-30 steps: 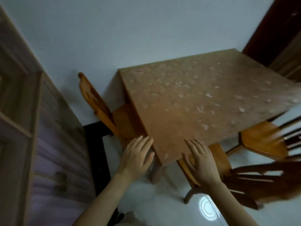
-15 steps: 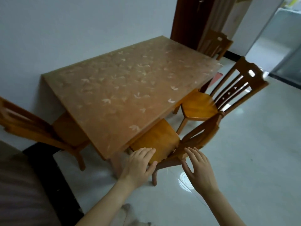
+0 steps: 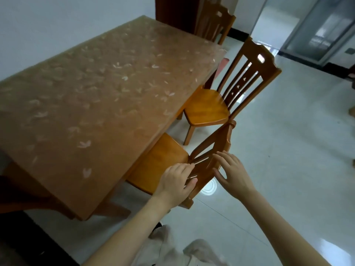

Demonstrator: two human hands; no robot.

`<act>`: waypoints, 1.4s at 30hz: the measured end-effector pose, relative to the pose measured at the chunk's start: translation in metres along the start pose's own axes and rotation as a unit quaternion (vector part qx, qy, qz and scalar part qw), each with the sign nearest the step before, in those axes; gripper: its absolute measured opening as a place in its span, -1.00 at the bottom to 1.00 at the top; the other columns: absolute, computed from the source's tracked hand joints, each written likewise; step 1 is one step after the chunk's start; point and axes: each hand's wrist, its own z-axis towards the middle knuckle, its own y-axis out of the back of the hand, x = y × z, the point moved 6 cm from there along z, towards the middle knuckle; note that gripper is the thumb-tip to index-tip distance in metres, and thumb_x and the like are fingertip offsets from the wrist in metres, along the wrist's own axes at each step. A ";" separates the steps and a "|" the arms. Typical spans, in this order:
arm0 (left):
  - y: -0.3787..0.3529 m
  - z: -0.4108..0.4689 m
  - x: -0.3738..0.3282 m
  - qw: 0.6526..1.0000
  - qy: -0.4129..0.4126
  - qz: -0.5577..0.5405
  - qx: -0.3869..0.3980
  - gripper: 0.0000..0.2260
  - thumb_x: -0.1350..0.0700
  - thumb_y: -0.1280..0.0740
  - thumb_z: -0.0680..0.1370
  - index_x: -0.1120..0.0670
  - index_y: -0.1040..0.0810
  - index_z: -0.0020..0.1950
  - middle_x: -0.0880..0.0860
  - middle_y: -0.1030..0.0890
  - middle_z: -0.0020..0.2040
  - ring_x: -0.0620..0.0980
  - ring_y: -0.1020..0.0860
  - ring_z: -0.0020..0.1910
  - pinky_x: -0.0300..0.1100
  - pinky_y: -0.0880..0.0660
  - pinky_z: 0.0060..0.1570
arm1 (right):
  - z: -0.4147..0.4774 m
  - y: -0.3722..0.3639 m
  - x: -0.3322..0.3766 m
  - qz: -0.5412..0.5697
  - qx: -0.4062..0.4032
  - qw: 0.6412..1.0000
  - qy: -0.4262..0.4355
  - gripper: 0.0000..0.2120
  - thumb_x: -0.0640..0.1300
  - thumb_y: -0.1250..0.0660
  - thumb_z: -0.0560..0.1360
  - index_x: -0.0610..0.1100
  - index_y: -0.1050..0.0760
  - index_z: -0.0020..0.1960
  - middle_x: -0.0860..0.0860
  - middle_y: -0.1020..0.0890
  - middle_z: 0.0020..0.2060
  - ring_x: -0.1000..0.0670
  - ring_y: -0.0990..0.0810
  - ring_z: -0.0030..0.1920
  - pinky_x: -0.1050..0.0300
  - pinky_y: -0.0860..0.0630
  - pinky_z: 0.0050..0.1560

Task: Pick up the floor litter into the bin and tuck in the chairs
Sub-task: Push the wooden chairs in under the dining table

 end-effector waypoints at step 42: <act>-0.092 0.032 -0.040 0.852 0.447 -0.048 -0.269 -0.69 -0.31 -0.33 0.37 -0.08 -0.46 -0.23 -0.17 -0.49 -0.25 -0.15 -0.41 -0.15 -0.14 -0.14 -0.08 | 0.157 -0.050 -0.120 0.075 0.166 0.905 0.385 -0.31 0.57 0.01 0.38 0.08 -0.62 -0.06 0.15 -0.59 -0.22 0.10 -0.41 -0.12 0.15 -0.19 -0.04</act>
